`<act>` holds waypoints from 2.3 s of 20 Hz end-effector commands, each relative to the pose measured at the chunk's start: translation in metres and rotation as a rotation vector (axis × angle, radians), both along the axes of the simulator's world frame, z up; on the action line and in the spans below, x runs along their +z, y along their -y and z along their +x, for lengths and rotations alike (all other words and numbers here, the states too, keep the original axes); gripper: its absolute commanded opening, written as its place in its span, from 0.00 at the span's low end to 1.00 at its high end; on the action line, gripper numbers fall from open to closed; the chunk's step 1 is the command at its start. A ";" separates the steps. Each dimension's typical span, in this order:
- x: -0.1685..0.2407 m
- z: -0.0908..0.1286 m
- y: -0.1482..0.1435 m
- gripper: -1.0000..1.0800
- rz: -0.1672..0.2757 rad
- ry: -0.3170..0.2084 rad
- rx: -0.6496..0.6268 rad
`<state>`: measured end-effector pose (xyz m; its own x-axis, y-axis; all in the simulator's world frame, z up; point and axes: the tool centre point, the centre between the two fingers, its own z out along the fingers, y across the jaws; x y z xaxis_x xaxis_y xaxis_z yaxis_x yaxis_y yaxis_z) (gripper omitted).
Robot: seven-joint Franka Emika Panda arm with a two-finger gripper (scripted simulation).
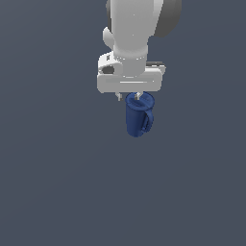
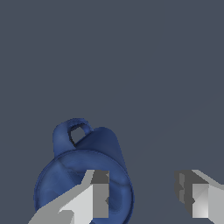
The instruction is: Pick up the object and move it to a goal position.
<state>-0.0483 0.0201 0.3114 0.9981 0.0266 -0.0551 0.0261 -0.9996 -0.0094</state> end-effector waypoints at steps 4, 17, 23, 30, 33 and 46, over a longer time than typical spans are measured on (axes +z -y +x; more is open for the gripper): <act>-0.026 0.013 -0.030 0.62 -0.013 -0.086 0.063; -0.083 0.026 -0.091 0.62 -0.040 -0.256 0.182; -0.091 0.026 -0.100 0.62 -0.044 -0.279 0.198; -0.098 0.024 -0.099 0.62 -0.044 -0.278 0.197; -0.108 0.020 -0.098 0.62 -0.044 -0.279 0.197; -0.118 0.016 -0.098 0.00 -0.044 -0.279 0.198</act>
